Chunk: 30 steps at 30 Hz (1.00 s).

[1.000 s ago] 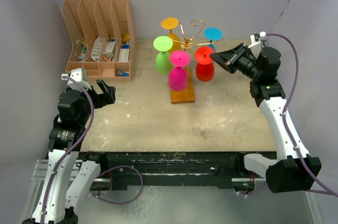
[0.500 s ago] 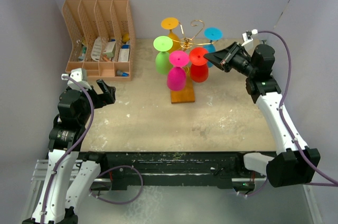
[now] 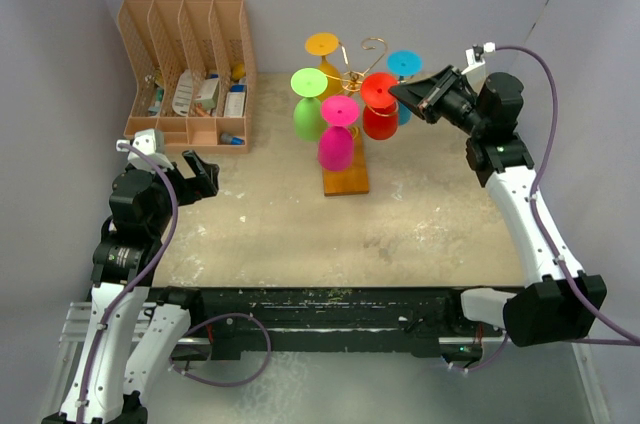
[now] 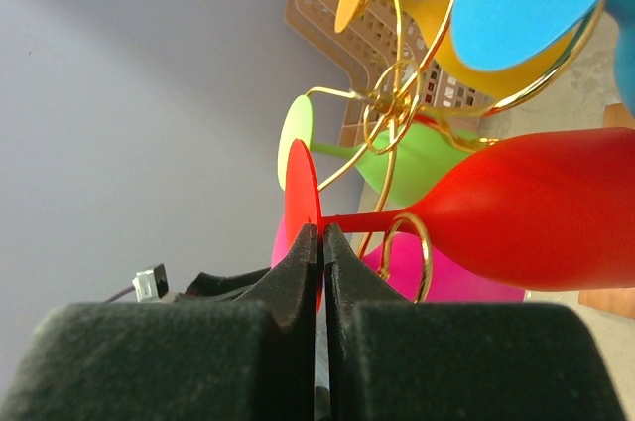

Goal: Take the wine glass off the wine glass rack

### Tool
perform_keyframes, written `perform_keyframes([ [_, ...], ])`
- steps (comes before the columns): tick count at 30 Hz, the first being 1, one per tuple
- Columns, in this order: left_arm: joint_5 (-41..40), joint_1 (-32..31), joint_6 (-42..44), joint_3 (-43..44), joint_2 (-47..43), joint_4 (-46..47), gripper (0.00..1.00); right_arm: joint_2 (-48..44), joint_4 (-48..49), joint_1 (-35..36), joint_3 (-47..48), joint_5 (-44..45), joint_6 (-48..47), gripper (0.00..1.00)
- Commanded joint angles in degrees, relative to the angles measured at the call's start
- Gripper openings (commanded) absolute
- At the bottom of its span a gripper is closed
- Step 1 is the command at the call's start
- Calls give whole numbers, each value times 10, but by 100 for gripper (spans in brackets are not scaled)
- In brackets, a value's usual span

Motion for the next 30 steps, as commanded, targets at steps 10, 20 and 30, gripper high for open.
perform_keyframes([
  [10, 1, 4, -1, 14, 1, 25, 99, -14, 11, -2, 8, 84, -6, 0],
  [20, 3, 4, -1, 15, 3, 24, 99, -75, -78, -2, 10, 179, -32, 0],
  [30, 4, 4, -2, 15, 3, 23, 99, -177, -159, 0, 19, 237, -143, 0],
])
